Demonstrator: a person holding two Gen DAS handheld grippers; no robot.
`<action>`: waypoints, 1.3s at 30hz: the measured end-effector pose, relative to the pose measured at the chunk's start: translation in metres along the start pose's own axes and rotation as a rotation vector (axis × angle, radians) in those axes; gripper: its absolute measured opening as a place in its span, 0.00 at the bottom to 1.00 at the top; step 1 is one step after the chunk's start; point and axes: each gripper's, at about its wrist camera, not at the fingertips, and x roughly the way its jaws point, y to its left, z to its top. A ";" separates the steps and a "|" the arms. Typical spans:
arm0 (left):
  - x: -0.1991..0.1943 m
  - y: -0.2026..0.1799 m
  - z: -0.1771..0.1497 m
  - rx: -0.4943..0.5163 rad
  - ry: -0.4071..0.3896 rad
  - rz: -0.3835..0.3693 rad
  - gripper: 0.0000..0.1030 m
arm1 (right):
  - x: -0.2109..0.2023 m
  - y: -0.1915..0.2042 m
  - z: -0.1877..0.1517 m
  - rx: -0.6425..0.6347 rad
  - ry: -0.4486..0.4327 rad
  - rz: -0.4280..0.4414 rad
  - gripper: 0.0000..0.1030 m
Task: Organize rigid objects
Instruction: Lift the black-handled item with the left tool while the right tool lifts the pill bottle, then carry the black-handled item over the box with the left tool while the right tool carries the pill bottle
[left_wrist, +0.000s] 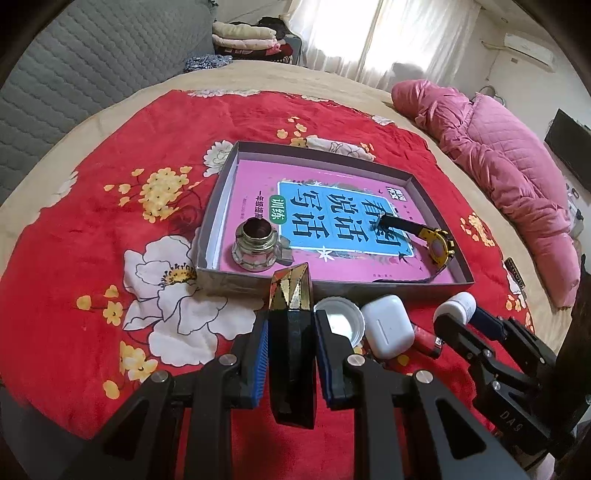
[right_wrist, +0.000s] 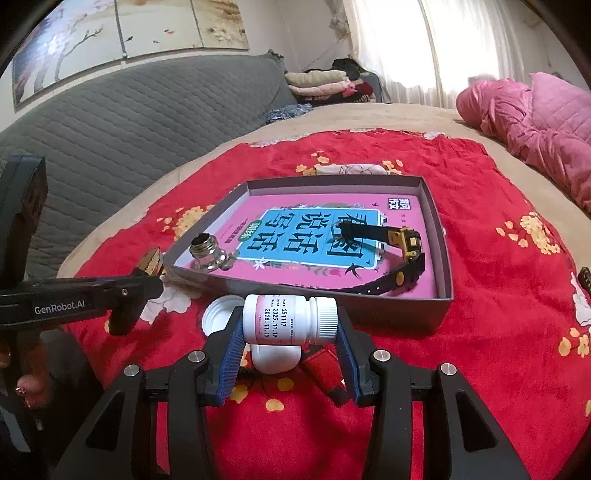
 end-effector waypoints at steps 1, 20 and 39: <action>0.000 0.000 0.000 0.002 -0.002 0.000 0.23 | 0.000 0.000 0.000 -0.003 -0.005 -0.002 0.46; 0.001 -0.013 0.008 0.027 -0.052 -0.015 0.23 | 0.002 0.000 0.013 -0.086 -0.069 -0.048 0.46; 0.011 -0.020 0.022 0.039 -0.075 0.002 0.23 | 0.004 -0.016 0.023 -0.066 -0.114 -0.068 0.46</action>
